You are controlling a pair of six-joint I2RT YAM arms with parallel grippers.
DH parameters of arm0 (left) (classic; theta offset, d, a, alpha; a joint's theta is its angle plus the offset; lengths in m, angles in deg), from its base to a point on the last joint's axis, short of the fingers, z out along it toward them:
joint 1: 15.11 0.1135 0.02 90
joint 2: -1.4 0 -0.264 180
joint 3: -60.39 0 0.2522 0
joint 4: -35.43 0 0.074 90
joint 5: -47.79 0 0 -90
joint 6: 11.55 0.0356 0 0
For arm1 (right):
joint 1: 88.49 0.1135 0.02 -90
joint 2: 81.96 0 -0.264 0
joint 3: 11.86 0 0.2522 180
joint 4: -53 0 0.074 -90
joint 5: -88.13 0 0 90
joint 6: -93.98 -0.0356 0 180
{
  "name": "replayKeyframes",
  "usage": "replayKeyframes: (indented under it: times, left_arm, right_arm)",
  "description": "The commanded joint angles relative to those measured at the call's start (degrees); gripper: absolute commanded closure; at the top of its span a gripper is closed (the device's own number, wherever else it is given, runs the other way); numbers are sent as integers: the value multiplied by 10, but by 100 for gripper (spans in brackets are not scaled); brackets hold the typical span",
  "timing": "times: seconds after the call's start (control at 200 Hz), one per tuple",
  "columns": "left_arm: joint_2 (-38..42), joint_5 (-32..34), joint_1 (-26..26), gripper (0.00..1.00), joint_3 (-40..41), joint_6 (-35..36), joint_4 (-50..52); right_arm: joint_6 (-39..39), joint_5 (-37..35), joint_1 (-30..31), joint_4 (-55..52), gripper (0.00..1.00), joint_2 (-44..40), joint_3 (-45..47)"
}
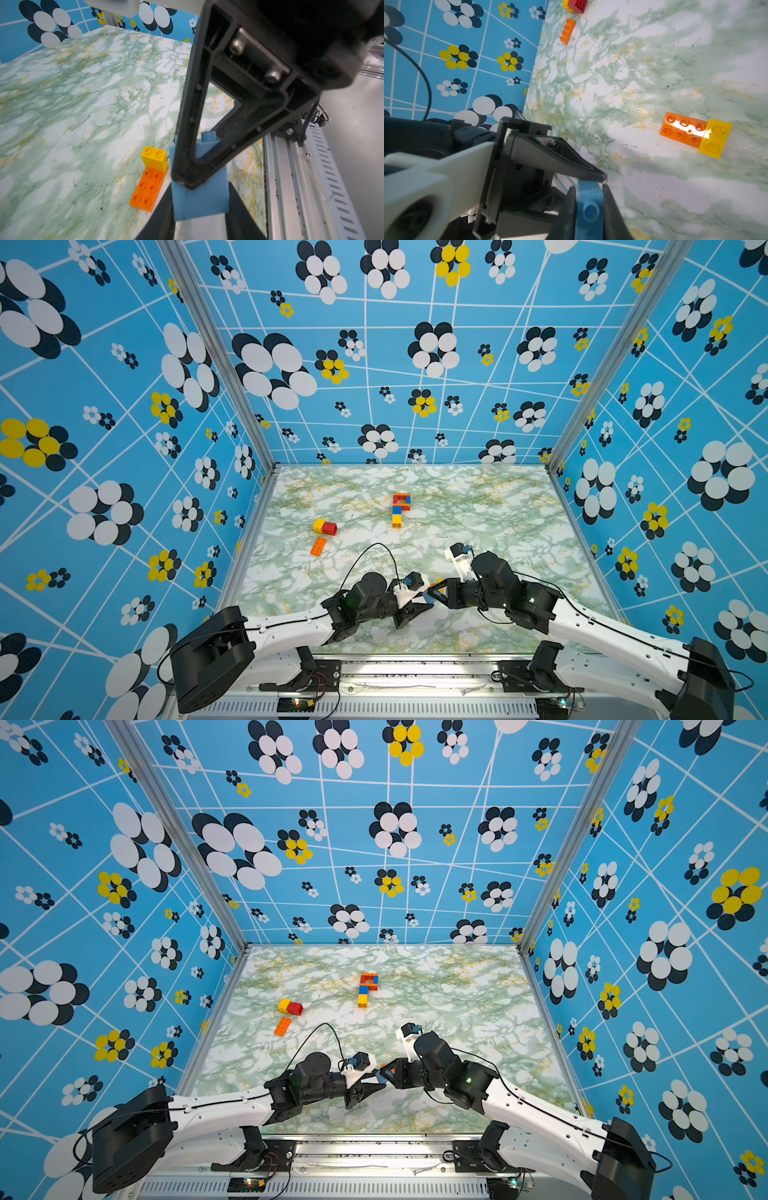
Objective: Assemble the letter p with lego
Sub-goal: Adjust the lego brick, then assemble the lego brick with the lego brick.
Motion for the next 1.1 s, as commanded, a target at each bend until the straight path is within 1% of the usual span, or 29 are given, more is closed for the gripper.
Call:
replayKeyframes:
  times: [0.0,0.1,0.165,0.2,0.21,0.26,0.3,0.325,0.365,0.44,0.495,0.56,0.69,0.78,0.835,0.895,1.094]
  left_arm:
    - [11,-5,-6,75,-14,20,22]
    - [13,5,-11,70,-15,35,33]
    - [20,24,-11,62,-11,38,37]
    - [28,37,-11,58,-6,37,35]
    - [32,41,-10,53,-5,37,35]
    - [52,73,-9,39,3,29,38]
    - [74,116,-8,27,9,13,49]
    - [90,143,-5,21,12,0,60]
    - [115,176,5,16,14,-19,83]
    - [165,226,37,15,7,-58,154]
    - [198,260,72,14,2,-93,210]
    - [234,285,117,13,3,-129,264]
    - [294,275,212,11,28,-161,312]
    - [322,271,257,11,46,-185,319]
    - [336,269,270,11,55,-191,317]
    - [353,274,273,10,66,-187,308]
    - [404,288,274,9,84,-187,314]
  right_arm:
    - [21,29,0,-26,89,4,-14]
    - [18,27,0,-27,96,9,-20]
    - [18,15,0,-33,100,12,-23]
    - [18,0,0,-43,100,14,-27]
    - [19,-6,0,-46,100,15,-29]
    - [19,-42,0,-65,100,17,-36]
    - [19,-77,2,-83,100,20,-43]
    - [17,-100,3,-94,100,21,-47]
    - [13,-135,7,-109,100,25,-54]
    - [5,-201,26,-127,100,36,-67]
    - [-2,-251,45,-141,100,49,-81]
    - [-4,-299,71,-151,100,75,-103]
    - [-21,-368,111,-182,100,152,-154]
    - [-35,-404,132,-188,100,199,-172]
    - [-43,-429,144,-188,100,219,-178]
    - [-49,-446,152,-188,100,241,-184]
    - [-62,-475,155,-181,100,293,-195]
